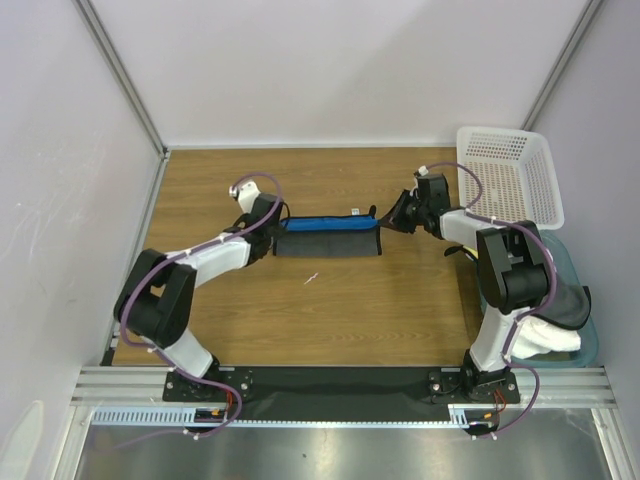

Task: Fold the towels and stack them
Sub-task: Fold the towel

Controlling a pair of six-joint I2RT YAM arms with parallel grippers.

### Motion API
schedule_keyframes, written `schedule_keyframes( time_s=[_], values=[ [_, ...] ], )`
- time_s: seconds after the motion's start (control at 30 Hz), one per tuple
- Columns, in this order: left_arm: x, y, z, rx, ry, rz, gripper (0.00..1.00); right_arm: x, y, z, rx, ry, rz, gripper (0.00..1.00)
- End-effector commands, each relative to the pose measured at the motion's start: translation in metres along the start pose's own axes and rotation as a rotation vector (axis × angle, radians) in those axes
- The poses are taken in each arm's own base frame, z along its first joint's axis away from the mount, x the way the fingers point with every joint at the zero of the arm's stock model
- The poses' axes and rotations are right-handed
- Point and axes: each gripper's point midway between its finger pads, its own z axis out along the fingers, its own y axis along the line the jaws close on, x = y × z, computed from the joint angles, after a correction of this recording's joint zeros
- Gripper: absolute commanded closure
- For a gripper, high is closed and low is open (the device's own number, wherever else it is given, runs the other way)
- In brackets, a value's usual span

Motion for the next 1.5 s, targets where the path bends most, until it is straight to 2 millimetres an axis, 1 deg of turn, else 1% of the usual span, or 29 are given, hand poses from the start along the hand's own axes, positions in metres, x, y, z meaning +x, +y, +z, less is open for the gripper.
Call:
schedule_keyframes(
  time_s=[0.0,0.03,0.07,0.1,0.13,0.17,0.2,0.23,0.33,0.4,0.47,0.53,0.57,0.6,0.63,0.7,0.83,0.9,0.97,1.1,1.2,1.37,1.47],
  values=[
    [-0.037,-0.002,-0.028,0.029,-0.097,-0.055,1.0,-0.022,0.035,-0.022,-0.086,-0.068,-0.068,1.0],
    [-0.038,-0.001,-0.032,0.031,-0.101,-0.062,1.0,-0.021,0.036,-0.025,-0.087,-0.069,-0.066,1.0],
    [-0.039,0.001,-0.036,0.032,-0.106,-0.068,0.99,-0.022,0.041,-0.03,-0.094,-0.076,-0.072,1.0],
    [-0.037,0.006,-0.039,0.029,-0.102,-0.07,1.0,-0.02,0.044,-0.032,-0.096,-0.078,-0.077,1.0],
    [-0.042,0.005,-0.047,0.039,-0.115,-0.085,1.0,-0.019,0.045,-0.033,-0.095,-0.077,-0.082,1.0],
    [-0.042,0.008,-0.05,0.042,-0.117,-0.091,1.0,-0.018,0.048,-0.036,-0.096,-0.079,-0.089,1.0],
    [-0.036,0.013,-0.051,0.036,-0.108,-0.084,1.0,-0.017,0.049,-0.037,-0.095,-0.078,-0.094,1.0],
    [-0.04,0.012,-0.057,0.051,-0.118,-0.093,1.0,-0.014,0.052,-0.037,-0.099,-0.075,-0.099,1.0],
    [-0.032,0.017,-0.057,0.051,-0.103,-0.087,1.0,-0.011,0.049,-0.037,-0.083,-0.072,-0.101,1.0],
    [-0.029,0.018,-0.054,0.047,-0.095,-0.084,1.0,-0.009,0.044,-0.035,-0.065,-0.07,-0.097,1.0],
    [-0.022,0.019,-0.047,0.035,-0.081,-0.065,1.0,-0.012,0.042,-0.033,-0.049,-0.08,-0.097,1.0],
    [-0.025,0.014,-0.041,0.032,-0.084,-0.048,1.0,-0.013,0.035,-0.028,-0.021,-0.087,-0.089,1.0],
    [-0.021,0.015,-0.034,0.014,-0.074,-0.033,1.0,-0.015,0.033,-0.027,-0.011,-0.094,-0.086,1.0],
    [-0.026,0.01,-0.032,0.014,-0.081,-0.028,1.0,-0.02,0.032,-0.025,0.0,-0.109,-0.088,1.0],
    [-0.029,0.01,-0.029,0.006,-0.088,-0.017,1.0,-0.015,0.022,-0.023,0.032,-0.084,-0.075,1.0],
    [-0.031,0.005,-0.024,0.005,-0.09,-0.01,1.0,-0.018,0.019,-0.021,0.044,-0.089,-0.07,1.0],
    [-0.033,-0.003,-0.015,0.009,-0.088,0.001,0.99,-0.017,0.008,-0.012,0.073,-0.082,-0.059,1.0],
    [-0.035,-0.004,-0.012,0.003,-0.087,0.001,1.0,-0.014,0.002,-0.006,0.083,-0.063,-0.046,1.0],
    [-0.032,-0.001,-0.007,-0.013,-0.077,0.003,1.0,-0.012,-0.004,0.0,0.088,-0.051,-0.042,1.0],
    [-0.029,0.004,0.0,-0.032,-0.066,-0.006,1.0,-0.014,-0.007,0.005,0.088,-0.048,-0.038,1.0],
    [-0.025,0.006,0.002,-0.04,-0.058,-0.013,1.0,-0.019,-0.005,0.006,0.078,-0.054,-0.039,1.0],
    [-0.022,0.01,0.001,-0.053,-0.053,-0.029,1.0,-0.022,-0.004,0.01,0.07,-0.048,-0.038,1.0],
    [-0.021,0.012,-0.002,-0.05,-0.049,-0.034,1.0,-0.022,0.0,0.008,0.058,-0.046,-0.039,1.0]
  ],
)
